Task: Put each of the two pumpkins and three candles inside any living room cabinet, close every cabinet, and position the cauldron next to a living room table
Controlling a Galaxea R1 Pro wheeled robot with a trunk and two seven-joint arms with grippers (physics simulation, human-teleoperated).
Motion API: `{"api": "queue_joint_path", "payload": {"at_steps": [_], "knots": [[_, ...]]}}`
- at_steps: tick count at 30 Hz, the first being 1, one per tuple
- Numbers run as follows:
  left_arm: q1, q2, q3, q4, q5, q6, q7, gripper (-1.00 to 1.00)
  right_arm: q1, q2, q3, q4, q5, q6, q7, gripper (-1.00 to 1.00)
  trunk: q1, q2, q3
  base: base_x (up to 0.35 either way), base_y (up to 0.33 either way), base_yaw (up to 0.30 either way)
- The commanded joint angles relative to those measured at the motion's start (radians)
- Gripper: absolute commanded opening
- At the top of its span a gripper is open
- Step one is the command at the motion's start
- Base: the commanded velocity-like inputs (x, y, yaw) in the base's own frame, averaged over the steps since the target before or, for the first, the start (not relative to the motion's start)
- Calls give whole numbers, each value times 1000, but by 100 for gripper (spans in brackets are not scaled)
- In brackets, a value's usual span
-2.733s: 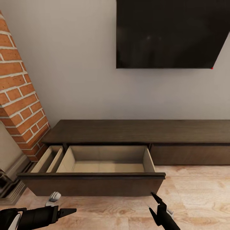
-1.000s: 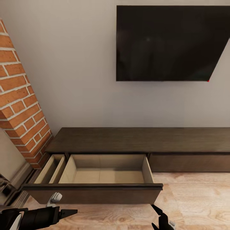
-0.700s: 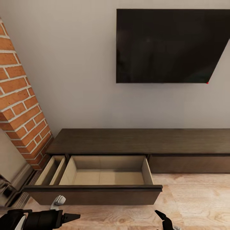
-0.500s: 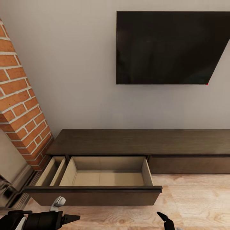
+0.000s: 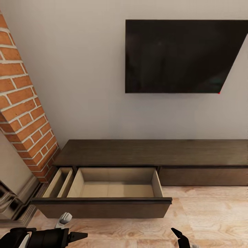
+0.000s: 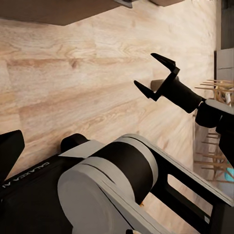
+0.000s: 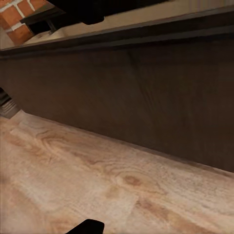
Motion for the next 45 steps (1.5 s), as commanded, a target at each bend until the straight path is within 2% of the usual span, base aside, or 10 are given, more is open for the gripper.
{"api": "queue_joint_path", "payload": {"at_steps": [1,20,23,29,41,43,45], "knots": [[0,-1,0,0,0,0,0,100,0,0,0,0,0,-1,-1,100,-4,7,3,-9,0,0],[0,-6,0,3,-1,0,0,100,0,3,0,0,3,-6,-8,100,-77,140,63,-33,0,0],[0,-5,0,3,-1,0,0,100,0,5,0,0,3,-10,-8,100,-77,140,63,-268,-10,0],[0,-5,1,4,-1,0,0,100,0,9,1,0,3,-99,-7,100,-77,140,63,-249,-91,0],[0,-6,-2,11,-3,-2,2,100,0,9,2,0,3,-113,-7,100,-77,140,63,-66,-186,0],[0,-11,-5,17,-9,-2,14,100,0,9,2,0,4,-114,-7,100,-77,140,63,-2,-22,0],[0,-27,-10,21,-29,-2,61,100,0,9,4,0,7,-115,-15,100,-77,140,63,-1,-9,0]]}}
